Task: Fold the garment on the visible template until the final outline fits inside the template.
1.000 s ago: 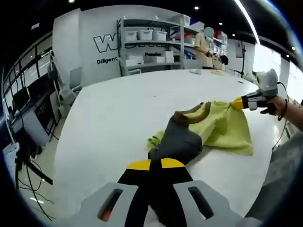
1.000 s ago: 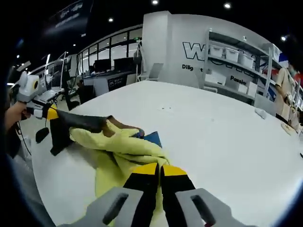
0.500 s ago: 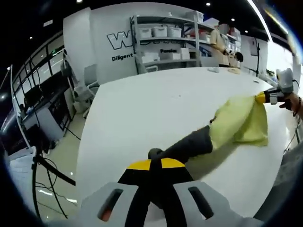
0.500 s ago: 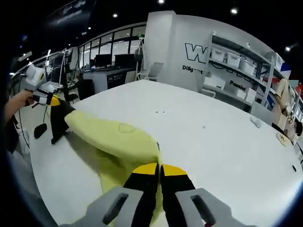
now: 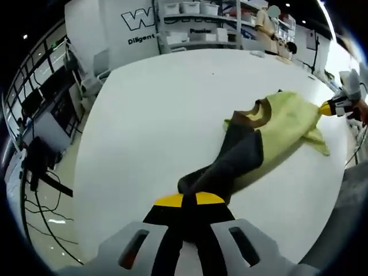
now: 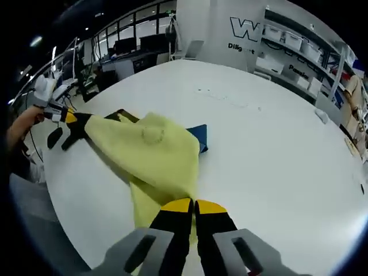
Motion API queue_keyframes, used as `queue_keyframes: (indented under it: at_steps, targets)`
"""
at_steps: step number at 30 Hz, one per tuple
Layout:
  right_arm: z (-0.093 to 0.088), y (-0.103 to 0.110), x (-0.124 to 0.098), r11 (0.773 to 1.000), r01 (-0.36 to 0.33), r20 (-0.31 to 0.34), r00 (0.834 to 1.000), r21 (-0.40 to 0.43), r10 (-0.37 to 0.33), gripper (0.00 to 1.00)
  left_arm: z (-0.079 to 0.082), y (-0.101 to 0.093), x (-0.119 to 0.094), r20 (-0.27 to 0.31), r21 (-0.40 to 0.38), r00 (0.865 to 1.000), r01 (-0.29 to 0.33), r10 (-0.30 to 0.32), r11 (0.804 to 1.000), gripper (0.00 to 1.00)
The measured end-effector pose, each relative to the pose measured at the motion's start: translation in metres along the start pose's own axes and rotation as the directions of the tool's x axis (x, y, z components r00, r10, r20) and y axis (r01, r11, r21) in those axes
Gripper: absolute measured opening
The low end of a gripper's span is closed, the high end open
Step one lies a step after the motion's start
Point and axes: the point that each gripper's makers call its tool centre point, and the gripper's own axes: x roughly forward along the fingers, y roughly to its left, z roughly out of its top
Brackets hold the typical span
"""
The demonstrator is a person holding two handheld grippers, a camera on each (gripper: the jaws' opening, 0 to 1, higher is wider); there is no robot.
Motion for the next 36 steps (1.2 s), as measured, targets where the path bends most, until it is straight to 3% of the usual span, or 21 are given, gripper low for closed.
queue_keyframes:
  at_steps: [8, 11, 12, 14, 25, 33, 36]
  targets:
    - [-0.023, 0.010, 0.001, 1.000, -0.025, -0.052, 0.998, 0.017, 0.026, 0.00, -0.020, -0.002, 0.006, -0.047, 0.005, 0.999, 0.014, -0.014, 1.000, 0.06]
    - [-0.030, 0.013, 0.000, 0.999, -0.034, -0.068, 0.997, -0.006, 0.033, 0.00, -0.025, -0.002, 0.009, -0.056, 0.000, 0.998, 0.014, -0.014, 1.000, 0.06]
    - [-0.030, 0.015, 0.001, 0.997, -0.046, -0.045, 0.998, -0.060, 0.043, 0.00, -0.029, -0.003, 0.010, -0.065, -0.011, 0.998, 0.007, -0.008, 1.000, 0.06]
    - [-0.035, 0.022, -0.002, 0.994, -0.077, -0.056, 0.996, -0.080, 0.072, 0.00, -0.032, -0.003, 0.012, -0.068, -0.009, 0.998, 0.007, -0.008, 1.000, 0.06]
    - [-0.055, 0.028, -0.007, 0.988, -0.117, -0.098, 0.989, -0.105, 0.107, 0.00, -0.034, -0.004, 0.011, -0.058, 0.021, 0.998, -0.003, 0.004, 1.000, 0.06]
    - [-0.065, 0.027, -0.014, 0.993, -0.118, -0.114, 0.986, 0.024, 0.120, 0.00, -0.035, -0.009, 0.009, -0.026, 0.036, 1.000, -0.009, 0.010, 0.999, 0.06]
    - [-0.075, 0.029, -0.019, 0.994, -0.112, -0.143, 0.984, -0.021, 0.107, 0.00, -0.038, -0.019, 0.007, 0.005, 0.046, 1.000, 0.024, -0.024, 0.999, 0.06]
